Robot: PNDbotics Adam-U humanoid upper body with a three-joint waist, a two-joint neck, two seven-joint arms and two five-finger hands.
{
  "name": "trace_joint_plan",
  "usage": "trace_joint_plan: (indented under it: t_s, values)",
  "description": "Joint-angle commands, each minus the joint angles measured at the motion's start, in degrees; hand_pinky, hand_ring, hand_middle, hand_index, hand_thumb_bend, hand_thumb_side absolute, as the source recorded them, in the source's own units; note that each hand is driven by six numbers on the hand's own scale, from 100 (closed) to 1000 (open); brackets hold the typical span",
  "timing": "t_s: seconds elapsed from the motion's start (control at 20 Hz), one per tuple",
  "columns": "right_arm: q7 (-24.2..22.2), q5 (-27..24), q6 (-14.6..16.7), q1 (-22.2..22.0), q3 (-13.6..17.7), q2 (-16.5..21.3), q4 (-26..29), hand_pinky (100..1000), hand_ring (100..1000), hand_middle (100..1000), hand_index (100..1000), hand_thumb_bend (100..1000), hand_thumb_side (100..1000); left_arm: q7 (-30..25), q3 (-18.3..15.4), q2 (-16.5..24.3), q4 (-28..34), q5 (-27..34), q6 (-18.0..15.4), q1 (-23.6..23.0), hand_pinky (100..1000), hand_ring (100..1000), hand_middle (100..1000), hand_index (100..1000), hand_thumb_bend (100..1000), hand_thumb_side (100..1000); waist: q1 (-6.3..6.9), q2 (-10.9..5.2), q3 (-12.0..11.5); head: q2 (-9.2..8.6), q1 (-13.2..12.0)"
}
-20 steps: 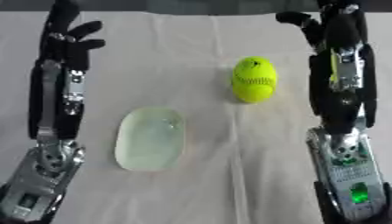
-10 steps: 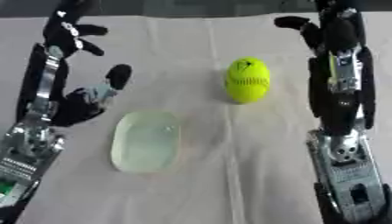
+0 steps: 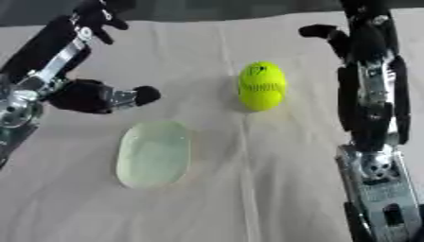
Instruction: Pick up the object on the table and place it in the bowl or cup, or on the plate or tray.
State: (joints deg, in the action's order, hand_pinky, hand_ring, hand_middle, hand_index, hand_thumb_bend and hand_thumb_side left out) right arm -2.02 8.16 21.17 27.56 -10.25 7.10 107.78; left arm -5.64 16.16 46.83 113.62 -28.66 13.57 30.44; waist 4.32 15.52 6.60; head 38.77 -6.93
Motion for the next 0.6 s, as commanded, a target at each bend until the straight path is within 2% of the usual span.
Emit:
trace_joint_plan:
  t_s: [0.05,0.35,0.6]
  values:
    - [-0.3,0.0,0.0,0.3,-0.2,0.7,0.5,692,997,950,1000,100,964,-5.7,0.9,4.0,1.0,1.1,0.6,3.2,629,801,1000,1000,613,843,0.22,-1.39,0.1,0.31,-0.8]
    - [-0.8,0.0,-0.2,0.1,-0.7,1.0,0.3,683,993,948,1000,100,962,-14.8,4.2,6.4,1.0,5.5,4.4,11.3,634,796,1000,992,612,852,1.37,-1.59,1.1,0.70,-1.4]
    - [-1.0,-0.1,-0.3,0.1,-0.9,1.2,0.2,678,990,947,1000,100,946,-18.0,6.8,4.8,-2.0,7.0,6.2,17.3,632,796,1000,991,612,852,2.30,-1.58,2.4,0.80,-1.6]
